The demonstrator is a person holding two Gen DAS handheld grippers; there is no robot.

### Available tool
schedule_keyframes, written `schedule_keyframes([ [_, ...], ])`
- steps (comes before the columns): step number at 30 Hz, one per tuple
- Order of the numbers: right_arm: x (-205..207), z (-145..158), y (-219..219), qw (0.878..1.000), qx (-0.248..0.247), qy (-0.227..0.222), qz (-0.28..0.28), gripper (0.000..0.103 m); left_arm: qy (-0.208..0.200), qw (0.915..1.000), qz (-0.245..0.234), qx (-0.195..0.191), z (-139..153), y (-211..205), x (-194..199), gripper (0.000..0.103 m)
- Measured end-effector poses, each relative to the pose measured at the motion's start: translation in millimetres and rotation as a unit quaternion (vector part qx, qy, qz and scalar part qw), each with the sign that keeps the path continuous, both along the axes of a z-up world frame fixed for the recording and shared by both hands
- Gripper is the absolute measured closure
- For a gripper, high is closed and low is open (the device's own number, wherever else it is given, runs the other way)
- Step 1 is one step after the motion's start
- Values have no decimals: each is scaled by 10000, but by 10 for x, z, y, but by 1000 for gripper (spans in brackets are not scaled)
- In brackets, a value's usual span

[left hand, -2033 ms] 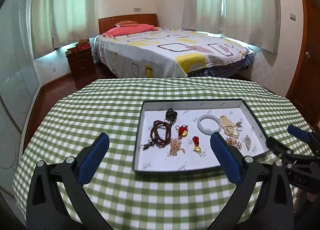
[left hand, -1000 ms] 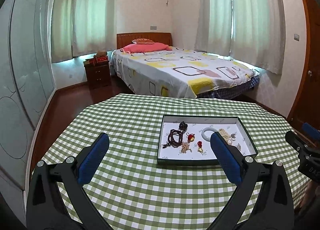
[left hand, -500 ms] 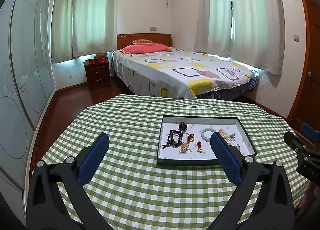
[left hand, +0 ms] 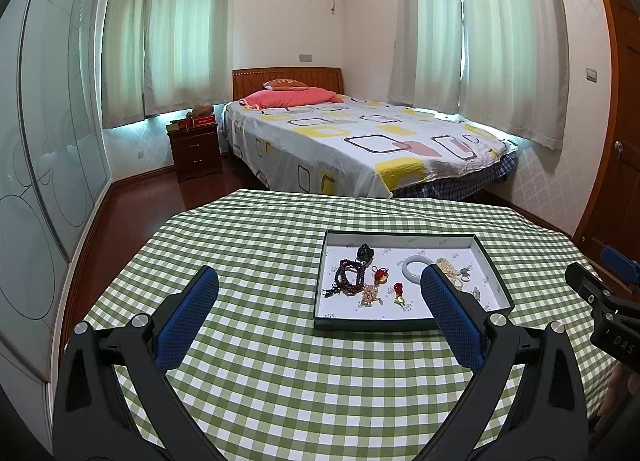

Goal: Organize jewelry

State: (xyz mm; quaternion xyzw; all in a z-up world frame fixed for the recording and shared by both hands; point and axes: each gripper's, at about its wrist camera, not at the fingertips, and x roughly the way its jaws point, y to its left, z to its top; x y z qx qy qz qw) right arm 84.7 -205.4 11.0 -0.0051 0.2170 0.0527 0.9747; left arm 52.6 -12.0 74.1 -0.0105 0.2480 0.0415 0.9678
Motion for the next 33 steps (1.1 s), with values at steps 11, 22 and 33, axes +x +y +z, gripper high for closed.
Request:
schedule_keyframes([
  [11, 2, 0, 0, 10000, 2, -1, 0, 18, 6, 10000, 9, -27, -4, 8, 3, 5],
  [22, 6, -2, 2, 10000, 2, 9, -5, 18, -15, 10000, 17, -29, -12, 17, -6, 5],
  [33, 4, -13, 6, 10000, 1, 17, -2, 18, -52, 10000, 14, -32, -13, 4, -29, 5],
])
